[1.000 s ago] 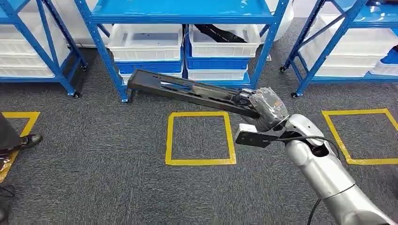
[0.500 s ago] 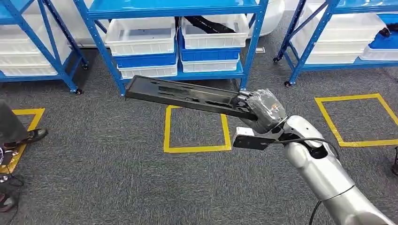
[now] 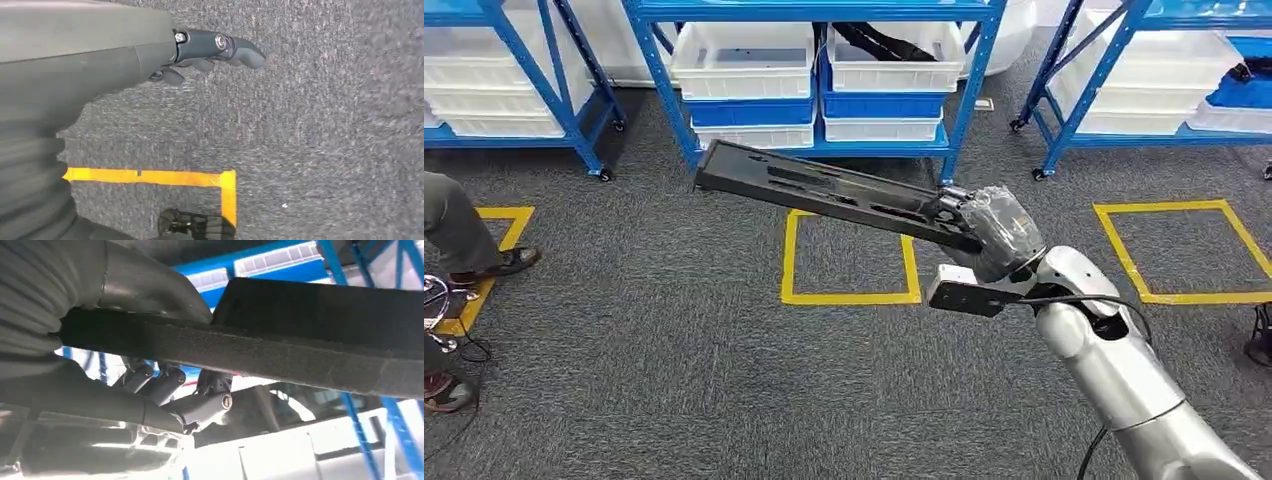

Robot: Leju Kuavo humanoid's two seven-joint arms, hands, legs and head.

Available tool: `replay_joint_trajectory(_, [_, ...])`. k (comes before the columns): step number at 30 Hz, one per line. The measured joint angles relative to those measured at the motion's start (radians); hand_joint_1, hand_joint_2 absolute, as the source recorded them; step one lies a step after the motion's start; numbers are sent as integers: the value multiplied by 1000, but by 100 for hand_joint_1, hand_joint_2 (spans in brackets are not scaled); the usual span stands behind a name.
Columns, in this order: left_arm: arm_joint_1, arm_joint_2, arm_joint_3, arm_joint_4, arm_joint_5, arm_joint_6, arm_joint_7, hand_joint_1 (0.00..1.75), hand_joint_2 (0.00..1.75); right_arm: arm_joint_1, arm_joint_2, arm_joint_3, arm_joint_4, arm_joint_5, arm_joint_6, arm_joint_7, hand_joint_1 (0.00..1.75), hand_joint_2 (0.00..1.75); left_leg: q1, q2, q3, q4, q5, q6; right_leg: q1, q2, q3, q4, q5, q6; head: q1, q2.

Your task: Take the parts from the cabinet and place them on the table.

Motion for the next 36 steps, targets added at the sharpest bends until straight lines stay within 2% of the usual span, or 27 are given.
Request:
replay_joint_trajectory(2, [0, -2, 0, 0, -1, 0, 0, 0, 175, -1, 0, -3, -3, 0, 0, 0, 171, 175, 6, 15, 0, 3, 7, -11, -12, -21, 122, -180, 44, 25, 0, 0])
replay_joint_trajectory(3, [0, -2, 0, 0, -1, 0, 0, 0, 175, -3, 1, -5, -5, 0, 0, 1, 171, 175, 3, 23, 0, 6, 8, -17, -15, -56, 169, -260, 50, 34, 3, 0])
replay_joint_trajectory(4, [0, 4, 0, 0, -2, 0, 0, 0, 175, -9, 4, -5, -6, 0, 0, 1, 171, 175, -3, 32, -9, 10, 9, -25, 8, -60, 181, -282, 43, 26, 10, 0])
replay_joint_trajectory(5, [1, 4, 0, 0, -2, 0, -1, 0, 175, -9, 5, -6, -7, -1, 0, 1, 171, 175, -8, 40, -10, 10, 12, -30, 1, -47, 172, -281, 48, 9, 5, 0])
replay_joint_trajectory(8, [-1, 3, 0, 0, -2, 0, -1, 0, 175, -9, 3, -8, -7, -2, 1, 2, 171, 175, 0, 68, -10, 8, 16, -43, 1, -17, 161, -279, 58, -19, 3, 0])
replay_joint_trajectory(9, [-2, 5, 0, 0, -2, 0, -1, 0, 175, -11, 5, -10, -8, -4, 1, 1, 171, 175, 6, 37, -19, 27, -8, -50, -4, -8, 160, -281, 63, -29, 1, 0])
replay_joint_trajectory(11, [-1, 4, 0, 0, -2, 0, -1, 0, 175, -14, 5, -13, -8, -6, 1, 1, 171, 175, 5, -17, -75, 160, -94, -50, 0, 6, 153, -280, 70, -47, -2, 0])
replay_joint_trajectory(13, [2, 5, 1, 0, -2, 0, -1, 0, 175, -14, 6, -13, -8, -8, 2, 0, 171, 175, 4, -31, -146, 311, -154, -48, 9, 26, 144, -280, 77, -57, -2, 0])
replay_joint_trajectory(14, [2, 5, 1, 0, -2, 2, -1, 0, 175, -14, 6, -12, -8, -7, 3, 0, 171, 175, 3, -32, -161, 339, -153, -44, 14, 38, 140, -280, 79, -61, -1, 0])
replay_joint_trajectory(15, [2, 5, 1, 0, -2, 2, -1, 0, 175, -13, 6, -12, -8, -8, 4, 0, 171, 175, 0, -33, -150, 315, -128, -36, 19, 49, 138, -280, 82, -64, -1, 0])
replay_joint_trajectory(17, [1, 5, 1, 0, -5, 3, -1, 0, 175, -16, 6, -13, -8, -9, 4, 0, 171, 175, -8, -50, -69, 162, -44, -9, 30, 72, 139, -280, 88, -68, -1, 0])
replay_joint_trajectory(18, [1, 6, 1, 0, -6, 3, 0, 0, 175, -18, 6, -13, -8, -10, 4, 0, 171, 175, -15, -93, -24, 78, -7, 13, 30, 82, 139, -280, 89, -67, -1, 0])
replay_joint_trajectory(19, [1, 13, 1, 0, -10, 4, 2, 0, 175, -19, 8, -13, -8, -11, 4, 0, 171, 175, -16, -137, -8, 48, -15, 36, 33, 90, 135, -278, 93, -64, 5, 0])
replay_joint_trajectory(22, [-2, 11, 1, 0, -11, 6, 4, 0, 175, -21, 5, -15, -8, -14, 4, 2, 171, 175, -26, -107, -4, 28, -11, 39, 22, 123, 121, -283, 106, -46, 0, 0])
replay_joint_trajectory(23, [-2, 10, 1, 0, -11, 6, 4, 0, 175, -21, 4, -16, -8, -12, 3, 2, 171, 175, -23, -92, 4, 9, 0, 39, 30, 137, 118, -289, 112, -38, 2, 0])
replay_joint_trajectory(24, [-3, 5, 1, 0, -11, 5, 5, 0, 175, -19, 0, -18, -8, -10, 2, 3, 171, 175, -10, -75, 12, -14, 13, 24, 33, 107, 110, -276, 106, -41, 2, 0])
replay_joint_trajectory(25, [-3, 5, 1, 0, -11, 5, 5, 0, 175, -22, -7, -20, -9, -7, -2, 3, 171, 175, -12, -65, 14, -18, 16, 25, 33, 60, 86, -240, 80, -43, 3, 0])
replay_joint_trajectory(26, [-2, 6, 1, 0, -11, 5, 5, 0, 175, -22, -7, -19, -10, -5, -4, 3, 171, 175, -10, -51, 11, -17, 17, 23, 30, 36, 54, -170, 46, -44, 9, 0])
replay_joint_trajectory(28, [2, 3, 1, 0, -11, 5, 7, 0, 175, -14, -8, -19, -11, -4, -7, 7, 171, 175, -11, -22, 9, -16, 17, 23, 15, 20, -16, -17, -11, -35, 9, 0])
replay_joint_trajectory(29, [2, 3, 1, 0, -11, 6, 8, 0, 175, -9, -9, -19, -11, -3, -8, 8, 171, 175, -10, -8, 8, -16, 17, 22, 8, 17, -35, 28, -20, -24, 13, 0])
replay_joint_trajectory(30, [2, 2, 1, 0, -11, 6, 8, 0, 175, -3, -11, -19, -11, -1, -8, 8, 171, 175, -7, 6, 8, -15, 15, 17, -1, 12, -25, 11, -9, -9, 12, 0])
replay_joint_trajectory(31, [1, 0, 1, 0, -11, 6, 8, 0, 175, -1, -12, -19, -11, 0, -9, 8, 171, 175, -3, 19, 9, -14, 13, 10, -10, 6, 13, -53, 17, 8, 12, 0])
replay_joint_trajectory(32, [1, -1, 1, 0, -11, 6, 8, 0, 175, 0, -13, -19, -11, 0, -9, 8, 171, 175, 1, 31, 10, -11, 10, 3, -17, -9, 65, -148, 51, 24, 13, 0])
replay_joint_trajectory(33, [1, -1, 1, 0, -11, 6, 8, 0, 175, 0, -13, -20, -13, 0, -10, 9, 171, 175, 5, 42, 12, -6, 5, -6, -24, -39, 119, -247, 83, 38, 13, 0])
replay_joint_trajectory(34, [1, 4, 2, 0, -11, 7, 8, 0, 175, -1, -13, -20, -14, 0, -12, 9, 171, 175, -2, 52, 10, -2, 0, -17, -16, -67, 134, -275, 76, 32, 16, 0])
replay_joint_trajectory(35, [0, 3, 2, 0, -11, 8, 7, 0, 175, 2, -13, -20, -17, 0, -13, 9, 171, 175, -6, 62, 10, 5, -5, -27, -9, -49, 135, -281, 84, 18, 14, 0])
replay_joint_trajectory(36, [0, 3, 2, 0, -10, 8, 8, 0, 175, 6, -14, -19, -19, 0, -13, 9, 171, 175, -7, 66, 11, 6, -5, -29, -14, -39, 131, -276, 83, 10, 10, 0])
